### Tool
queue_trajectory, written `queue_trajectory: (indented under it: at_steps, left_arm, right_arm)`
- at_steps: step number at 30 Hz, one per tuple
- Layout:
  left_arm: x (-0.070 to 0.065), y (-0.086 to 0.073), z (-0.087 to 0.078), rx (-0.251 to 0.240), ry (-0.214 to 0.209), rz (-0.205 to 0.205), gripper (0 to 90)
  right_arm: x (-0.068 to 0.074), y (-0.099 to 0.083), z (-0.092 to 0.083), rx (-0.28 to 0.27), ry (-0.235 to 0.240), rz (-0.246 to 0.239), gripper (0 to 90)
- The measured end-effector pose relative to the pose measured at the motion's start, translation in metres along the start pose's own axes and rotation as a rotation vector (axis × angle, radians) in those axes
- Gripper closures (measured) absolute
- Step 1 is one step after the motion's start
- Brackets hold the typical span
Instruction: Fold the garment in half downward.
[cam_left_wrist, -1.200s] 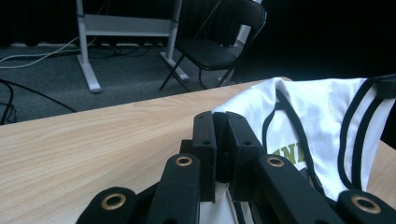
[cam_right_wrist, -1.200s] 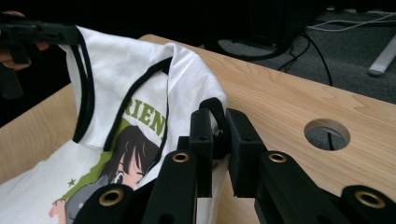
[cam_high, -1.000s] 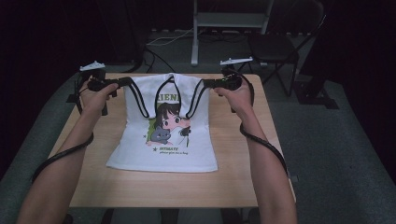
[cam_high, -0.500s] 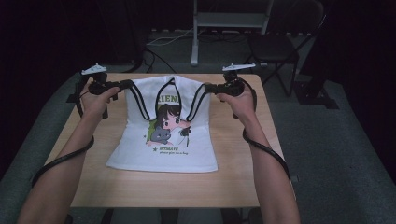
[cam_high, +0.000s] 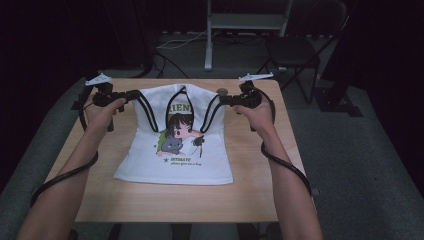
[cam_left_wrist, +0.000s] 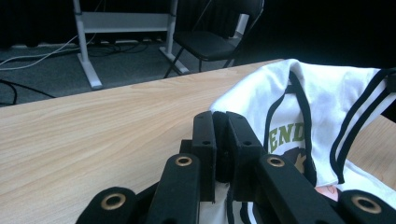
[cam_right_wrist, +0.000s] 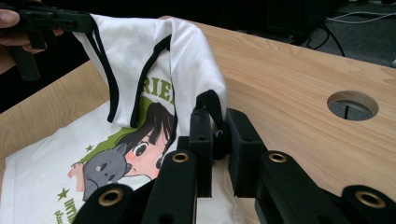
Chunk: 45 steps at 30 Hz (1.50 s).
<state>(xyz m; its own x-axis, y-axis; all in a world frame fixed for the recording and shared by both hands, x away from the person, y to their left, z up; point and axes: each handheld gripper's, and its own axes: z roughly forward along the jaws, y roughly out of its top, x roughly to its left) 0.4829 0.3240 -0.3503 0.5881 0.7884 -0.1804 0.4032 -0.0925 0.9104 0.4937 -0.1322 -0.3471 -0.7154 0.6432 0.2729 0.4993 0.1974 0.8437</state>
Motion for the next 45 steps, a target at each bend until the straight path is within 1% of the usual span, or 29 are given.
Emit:
queue_trajectory:
  at_steps: [2,9,10,21,25,32,35,36,38,40,45]
  left_arm:
    - [0.000,-0.001,-0.001,0.004,0.002,0.008,83.2]
    - [-0.001,-0.007,-0.004,0.017,0.001,0.012,83.1]
    - [-0.001,-0.009,-0.004,0.016,0.001,0.007,83.1]
    - [-0.004,-0.021,-0.009,0.042,0.002,0.027,83.1]
    - [-0.004,-0.024,-0.010,0.046,0.005,0.033,83.0]
    - [-0.004,-0.033,-0.011,0.074,0.004,0.031,82.9]
    - [-0.003,-0.038,-0.012,0.088,0.005,0.033,82.9]
    - [-0.003,-0.040,-0.013,0.088,0.004,0.027,82.9]
    - [-0.003,-0.043,-0.014,0.099,0.007,0.033,82.9]
    - [-0.003,-0.049,-0.014,0.121,0.004,0.042,82.9]
    - [-0.005,-0.060,-0.012,0.154,0.001,0.057,82.9]
  right_arm:
    - [0.000,-0.001,0.000,0.004,0.001,0.002,81.8]
    - [-0.001,-0.007,-0.001,0.009,0.009,-0.003,81.8]
    - [0.000,-0.008,-0.002,0.012,0.011,-0.002,81.8]
    - [0.002,-0.018,-0.003,0.028,0.020,-0.010,81.8]
    - [0.004,-0.023,-0.003,0.037,0.021,-0.024,81.8]
    - [0.004,-0.031,-0.003,0.053,0.019,-0.030,81.8]
    - [0.004,-0.035,-0.002,0.068,0.015,-0.039,81.8]
    - [0.004,-0.037,-0.002,0.076,0.015,-0.038,81.8]
    - [0.004,-0.041,-0.001,0.091,0.016,-0.046,81.7]
    - [0.004,-0.045,0.000,0.105,0.022,-0.052,81.7]
    - [0.006,-0.055,0.004,0.138,0.024,-0.073,81.7]
